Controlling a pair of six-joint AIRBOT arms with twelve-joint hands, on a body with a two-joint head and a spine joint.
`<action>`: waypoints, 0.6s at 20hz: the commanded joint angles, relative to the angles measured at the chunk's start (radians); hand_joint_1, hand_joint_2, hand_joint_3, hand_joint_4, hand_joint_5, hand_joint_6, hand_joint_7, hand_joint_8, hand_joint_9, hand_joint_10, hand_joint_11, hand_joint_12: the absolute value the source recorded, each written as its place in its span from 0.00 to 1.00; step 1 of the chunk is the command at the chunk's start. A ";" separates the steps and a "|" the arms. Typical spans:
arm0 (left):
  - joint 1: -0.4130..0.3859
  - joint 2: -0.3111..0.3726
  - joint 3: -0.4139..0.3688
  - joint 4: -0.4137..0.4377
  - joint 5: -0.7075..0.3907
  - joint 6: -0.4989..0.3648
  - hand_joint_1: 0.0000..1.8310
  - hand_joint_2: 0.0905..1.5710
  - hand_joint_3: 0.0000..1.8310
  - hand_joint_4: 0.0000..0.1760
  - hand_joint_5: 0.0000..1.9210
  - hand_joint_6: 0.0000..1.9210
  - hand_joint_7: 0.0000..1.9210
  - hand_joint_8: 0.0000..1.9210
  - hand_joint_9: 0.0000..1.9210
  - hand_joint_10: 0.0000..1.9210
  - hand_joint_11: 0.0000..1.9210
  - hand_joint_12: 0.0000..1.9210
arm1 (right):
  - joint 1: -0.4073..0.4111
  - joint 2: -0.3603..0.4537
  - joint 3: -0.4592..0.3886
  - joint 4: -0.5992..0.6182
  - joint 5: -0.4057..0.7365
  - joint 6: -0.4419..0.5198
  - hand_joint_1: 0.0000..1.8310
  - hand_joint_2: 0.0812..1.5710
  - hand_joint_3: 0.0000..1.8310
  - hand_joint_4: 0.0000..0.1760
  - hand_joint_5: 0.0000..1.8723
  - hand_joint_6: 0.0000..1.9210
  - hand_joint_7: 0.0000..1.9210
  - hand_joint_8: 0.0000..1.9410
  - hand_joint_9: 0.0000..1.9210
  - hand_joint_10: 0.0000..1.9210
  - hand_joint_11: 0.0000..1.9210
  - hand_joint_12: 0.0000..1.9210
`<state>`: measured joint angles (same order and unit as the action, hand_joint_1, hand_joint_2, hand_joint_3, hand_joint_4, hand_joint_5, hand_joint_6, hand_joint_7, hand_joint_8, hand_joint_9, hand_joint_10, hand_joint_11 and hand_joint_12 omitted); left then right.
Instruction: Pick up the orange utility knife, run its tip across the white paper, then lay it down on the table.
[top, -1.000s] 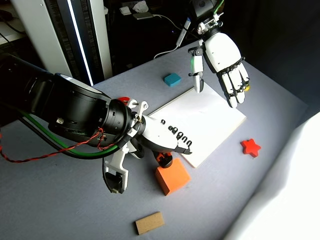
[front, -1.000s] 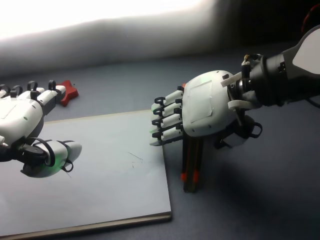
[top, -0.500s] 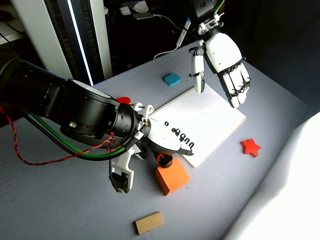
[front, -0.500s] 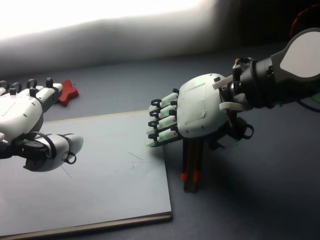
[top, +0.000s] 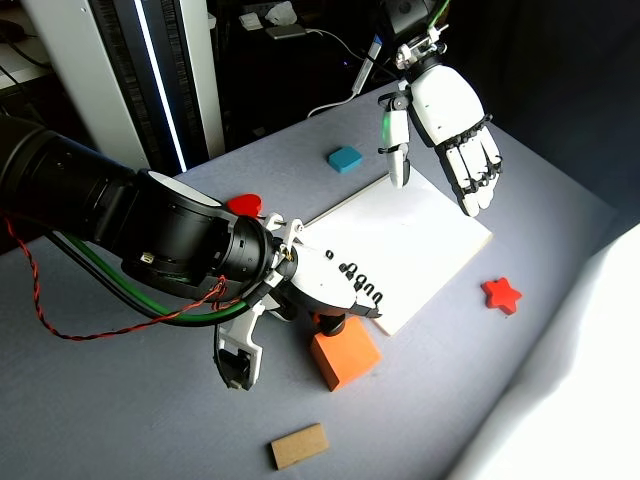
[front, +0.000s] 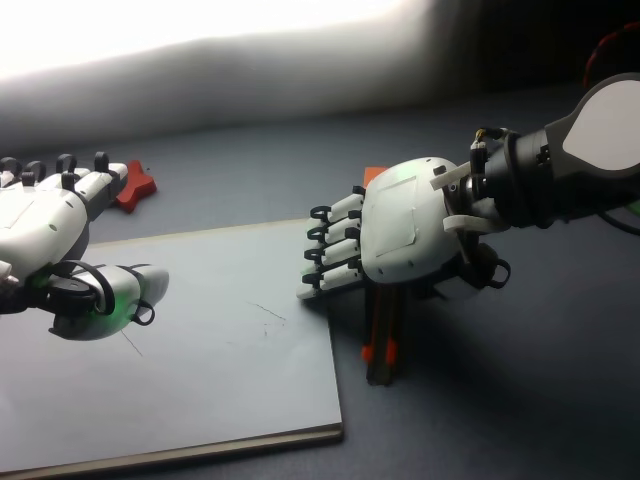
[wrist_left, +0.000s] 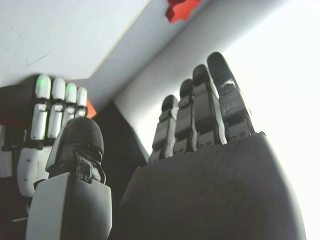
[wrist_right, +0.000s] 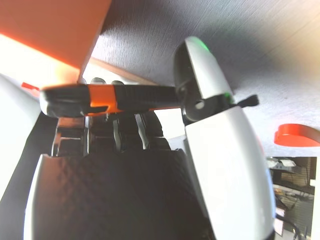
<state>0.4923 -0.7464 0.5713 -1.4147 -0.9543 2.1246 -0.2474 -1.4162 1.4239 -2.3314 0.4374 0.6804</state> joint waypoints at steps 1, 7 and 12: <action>-0.010 0.003 0.005 0.067 -0.060 0.005 0.14 0.82 0.00 0.35 0.01 0.00 0.04 0.00 0.08 0.00 0.00 0.37 | -0.002 0.003 0.002 0.015 -0.048 -0.005 0.58 0.81 0.02 0.00 0.00 0.00 0.00 0.00 0.00 0.00 0.00 0.00; -0.011 0.002 0.006 0.067 -0.060 0.005 0.16 0.82 0.00 0.40 0.01 0.00 0.06 0.00 0.10 0.00 0.00 0.42 | -0.003 0.003 0.002 0.016 -0.056 -0.004 0.57 0.90 0.00 0.00 0.29 0.85 0.19 0.99 0.11 0.98 0.06 0.98; -0.011 0.001 0.007 0.065 -0.060 0.005 0.17 0.81 0.00 0.37 0.02 0.00 0.06 0.00 0.11 0.00 0.00 0.45 | 0.000 0.003 0.002 0.022 -0.062 -0.006 0.61 0.56 0.50 0.00 0.38 0.91 0.39 1.00 0.55 1.00 0.49 1.00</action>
<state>0.4915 -0.7467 0.5732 -1.4197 -0.9558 2.1265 -0.2539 -1.4170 1.4269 -2.3188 0.4149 0.6838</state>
